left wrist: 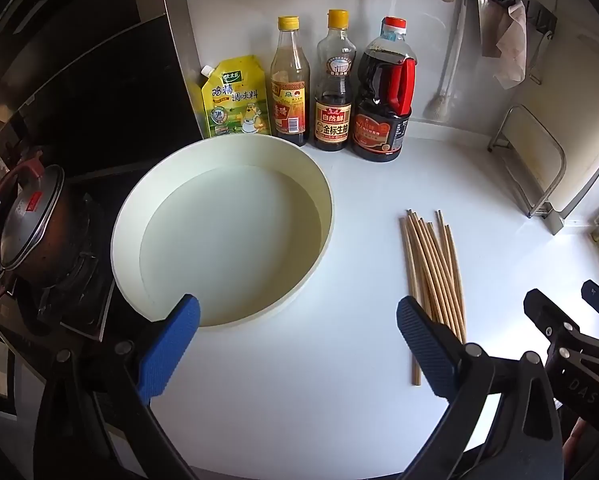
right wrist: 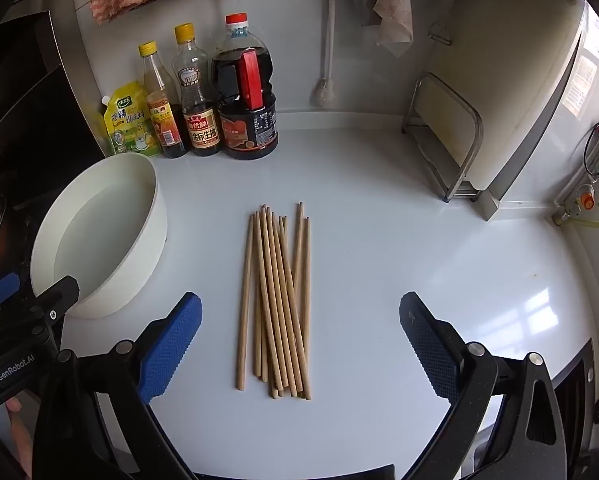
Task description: Organize utensils
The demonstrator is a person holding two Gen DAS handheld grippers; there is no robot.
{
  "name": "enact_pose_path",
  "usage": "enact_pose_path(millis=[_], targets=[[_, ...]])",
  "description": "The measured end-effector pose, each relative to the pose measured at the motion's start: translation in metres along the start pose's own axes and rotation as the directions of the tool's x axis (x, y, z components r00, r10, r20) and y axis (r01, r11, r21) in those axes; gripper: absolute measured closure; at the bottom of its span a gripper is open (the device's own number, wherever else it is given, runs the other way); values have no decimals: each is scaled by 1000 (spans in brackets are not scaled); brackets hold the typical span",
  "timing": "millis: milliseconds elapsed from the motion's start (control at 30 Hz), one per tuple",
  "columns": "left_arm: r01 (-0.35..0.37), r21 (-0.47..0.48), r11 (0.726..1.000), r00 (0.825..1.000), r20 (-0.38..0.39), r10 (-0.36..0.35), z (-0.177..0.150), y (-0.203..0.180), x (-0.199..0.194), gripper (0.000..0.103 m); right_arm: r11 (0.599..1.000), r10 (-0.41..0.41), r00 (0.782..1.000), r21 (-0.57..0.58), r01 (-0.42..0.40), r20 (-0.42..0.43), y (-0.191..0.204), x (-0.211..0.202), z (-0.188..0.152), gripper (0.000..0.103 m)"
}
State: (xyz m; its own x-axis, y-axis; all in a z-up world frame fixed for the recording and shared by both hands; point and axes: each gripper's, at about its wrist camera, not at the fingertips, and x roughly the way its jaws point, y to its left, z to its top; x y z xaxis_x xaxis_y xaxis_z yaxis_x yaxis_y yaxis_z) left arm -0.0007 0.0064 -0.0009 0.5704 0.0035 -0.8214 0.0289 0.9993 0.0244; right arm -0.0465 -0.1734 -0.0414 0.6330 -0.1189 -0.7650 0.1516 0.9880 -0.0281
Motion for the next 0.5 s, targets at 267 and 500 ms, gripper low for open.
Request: enact_pose_path(millis=[267, 500], targets=[[-7, 1, 1000, 1000, -1, 7, 1, 2, 2, 6, 1000, 0, 1000, 6, 0, 3, 1, -1, 1, 8], [-14, 4, 1000, 1000, 6, 14, 1, 1, 1, 6, 1000, 9, 1000, 10, -9, 1, 0, 0, 1, 8]])
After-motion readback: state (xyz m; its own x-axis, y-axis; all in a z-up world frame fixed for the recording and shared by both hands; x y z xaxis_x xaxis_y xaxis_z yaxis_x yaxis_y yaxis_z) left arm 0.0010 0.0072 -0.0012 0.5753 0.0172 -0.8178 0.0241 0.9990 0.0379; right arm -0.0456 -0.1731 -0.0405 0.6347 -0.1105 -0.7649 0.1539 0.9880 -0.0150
